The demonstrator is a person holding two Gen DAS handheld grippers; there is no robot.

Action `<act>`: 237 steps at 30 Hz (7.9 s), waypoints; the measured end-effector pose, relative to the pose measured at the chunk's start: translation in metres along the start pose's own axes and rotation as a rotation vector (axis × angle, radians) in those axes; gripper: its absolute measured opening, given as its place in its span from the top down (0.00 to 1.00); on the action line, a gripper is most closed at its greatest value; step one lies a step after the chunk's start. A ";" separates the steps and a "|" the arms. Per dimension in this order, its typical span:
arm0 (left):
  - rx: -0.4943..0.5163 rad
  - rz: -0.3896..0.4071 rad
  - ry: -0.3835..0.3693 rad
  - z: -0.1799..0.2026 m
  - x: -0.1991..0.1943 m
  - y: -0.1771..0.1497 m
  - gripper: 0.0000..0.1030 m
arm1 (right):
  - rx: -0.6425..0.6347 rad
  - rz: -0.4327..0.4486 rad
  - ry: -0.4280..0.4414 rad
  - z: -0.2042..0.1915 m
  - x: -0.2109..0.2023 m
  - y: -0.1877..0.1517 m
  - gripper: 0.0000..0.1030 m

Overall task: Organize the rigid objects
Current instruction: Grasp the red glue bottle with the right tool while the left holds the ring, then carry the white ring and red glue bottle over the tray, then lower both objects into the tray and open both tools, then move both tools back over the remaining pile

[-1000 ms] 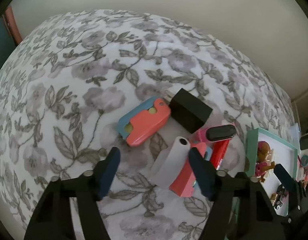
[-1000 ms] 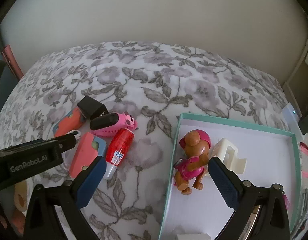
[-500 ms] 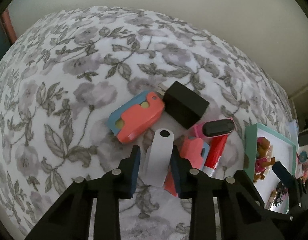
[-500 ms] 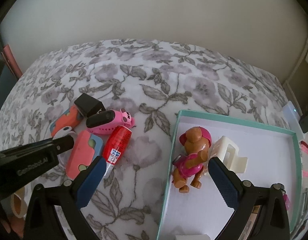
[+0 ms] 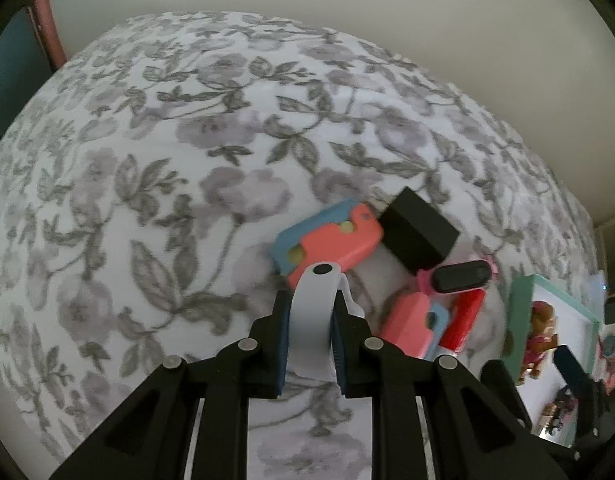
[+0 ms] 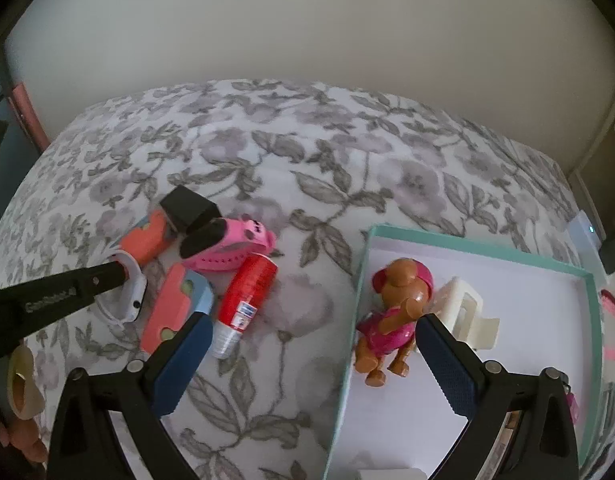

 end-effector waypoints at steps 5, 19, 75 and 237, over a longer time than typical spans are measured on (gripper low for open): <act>-0.035 0.023 0.059 -0.013 -0.006 0.007 0.81 | -0.018 0.013 0.006 -0.008 -0.002 0.003 0.03; -0.120 0.052 0.040 -0.035 -0.017 0.017 0.81 | 0.010 -0.001 0.081 -0.020 0.007 0.010 0.35; 0.012 0.210 -0.115 0.016 -0.099 0.002 0.81 | 0.212 -0.031 0.103 0.033 -0.037 -0.026 0.74; -0.124 0.058 0.124 -0.041 -0.025 0.027 0.07 | -0.060 0.065 0.116 -0.022 -0.024 0.000 0.00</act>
Point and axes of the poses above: each gripper's, at about its wrist camera, not at the fingertips, and x roughly the way its jaws point, z to its right, y to its top, the point moved 1 cm from there along x, roughly the way its jaws point, and after that the axes turned 8 degrees about -x, right-handed, at the moved point
